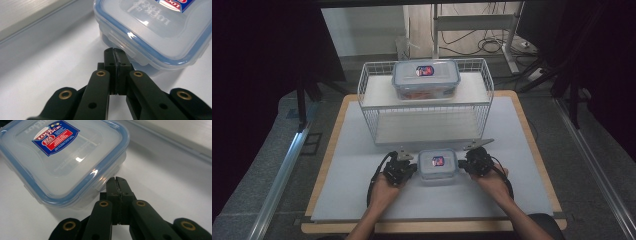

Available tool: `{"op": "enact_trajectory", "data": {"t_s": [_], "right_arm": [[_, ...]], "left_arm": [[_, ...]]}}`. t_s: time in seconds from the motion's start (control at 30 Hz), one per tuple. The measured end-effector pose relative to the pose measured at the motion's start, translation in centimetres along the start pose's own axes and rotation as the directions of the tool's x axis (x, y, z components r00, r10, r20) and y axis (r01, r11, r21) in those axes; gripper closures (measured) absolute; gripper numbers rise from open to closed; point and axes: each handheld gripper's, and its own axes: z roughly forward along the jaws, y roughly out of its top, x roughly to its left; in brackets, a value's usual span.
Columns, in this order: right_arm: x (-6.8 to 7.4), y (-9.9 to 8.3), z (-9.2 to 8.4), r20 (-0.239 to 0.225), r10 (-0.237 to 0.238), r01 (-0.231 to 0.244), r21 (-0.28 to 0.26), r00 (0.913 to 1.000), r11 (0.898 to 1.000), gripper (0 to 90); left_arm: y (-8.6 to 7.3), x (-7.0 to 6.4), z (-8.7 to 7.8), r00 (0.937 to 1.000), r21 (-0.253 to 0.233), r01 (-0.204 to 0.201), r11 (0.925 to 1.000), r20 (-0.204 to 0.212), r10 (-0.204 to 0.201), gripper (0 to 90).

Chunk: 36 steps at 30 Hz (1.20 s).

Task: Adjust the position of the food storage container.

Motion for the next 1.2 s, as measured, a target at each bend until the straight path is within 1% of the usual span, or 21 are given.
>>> {"op": "enact_trajectory", "data": {"t_s": [0.03,0.13,0.2,0.33,0.4,0.43,0.47,0.5,0.57,0.63,0.73,0.83,0.93,1.0,1.07,1.2], "right_arm": [[0.2,-0.1,0.0,-0.007,-0.01,0.01,0.003,0.9999,1.0,89.7],[1.0,-0.6,-0.1,-0.013,-0.035,0.035,0.022,0.9993,0.999,89.7],[1.3,-0.7,-0.1,-0.006,-0.056,0.057,0.023,0.9984,0.998,89.7],[1.3,-0.8,-0.2,-0.011,-0.059,0.059,0.021,0.9982,0.998,89.6],[1.2,-0.8,-0.3,-0.016,-0.055,0.055,0.018,0.9984,0.998,88.7],[1.1,-0.8,-0.4,-0.017,-0.053,0.054,0.015,0.9984,0.998,87.9],[1.0,-0.8,-0.6,-0.013,-0.051,0.051,0.009,0.9986,0.999,87.4],[0.8,-0.8,-0.9,-0.002,-0.055,0.055,0.001,0.9985,0.999,86.6],[0.4,-1.0,-1.5,0.002,-0.061,0.061,-0.017,0.9981,0.998,85.2],[0.0,-1.2,-2.0,-0.001,-0.062,0.062,-0.026,0.9981,0.998,83.3],[-0.6,-1.6,-2.8,-0.021,-0.06,0.059,-0.03,0.998,0.998,79.4],[-0.9,-2.1,-3.3,-0.028,-0.066,0.065,-0.037,0.9974,0.997,72.5],[-0.9,-2.4,-3.7,-0.024,-0.085,0.084,-0.046,0.9961,0.995,63.7],[-0.8,-2.7,-4.0,-0.015,-0.091,0.09,-0.051,0.9958,0.995,57.7],[-0.8,-3.0,-4.3,-0.016,-0.088,0.086,-0.057,0.996,0.995,52.9],[-0.9,-3.6,-4.9,-0.007,-0.081,0.08,-0.069,0.9967,0.994,46.1]], "left_arm": [[-0.2,-0.1,-0.3,1.0,0.006,0.003,1.0,0.003,-0.003,89.6],[-0.4,-0.1,-0.6,0.9995,0.006,0.03,0.9995,0.012,-0.03,89.6],[-0.4,0.0,-0.6,0.9995,0.017,0.029,0.9994,0.014,-0.029,89.6],[-0.6,0.2,-0.3,0.999,0.03,0.035,0.9989,0.028,-0.036,89.4],[-0.6,0.3,-0.4,0.9986,0.024,0.041,0.9989,0.032,-0.042,86.4],[-0.7,0.4,-0.6,0.9979,0.016,0.055,0.9984,0.032,-0.055,84.7],[-0.8,0.7,-0.9,0.9973,0.004,0.063,0.998,0.039,-0.063,82.6],[-1.0,0.8,-1.2,0.9955,-0.013,0.085,0.9963,0.041,-0.085,79.9],[-1.3,1.1,-1.9,0.9949,-0.031,0.096,0.9949,0.033,-0.095,75.0],[-1.8,1.2,-2.7,0.9958,-0.051,0.09,0.9946,0.02,-0.089,70.5],[-2.6,1.4,-3.9,0.9969,-0.071,0.077,0.9944,-0.007,-0.078,61.7],[-3.5,1.5,-4.7,0.9975,-0.075,0.059,0.9955,-0.036,-0.061,50.8],[-4.4,1.4,-5.3,0.9977,-0.065,0.046,0.9968,-0.047,-0.049,40.1],[-4.9,1.3,-5.6,0.9971,-0.063,0.044,0.997,-0.06,-0.048,34.8],[-5.3,1.3,-5.8,0.9965,-0.073,0.048,0.9962,-0.066,-0.053,29.9],[-5.9,1.6,-6.4,0.9945,-0.102,0.074,0.992,-0.066,-0.081,18.7]]}}
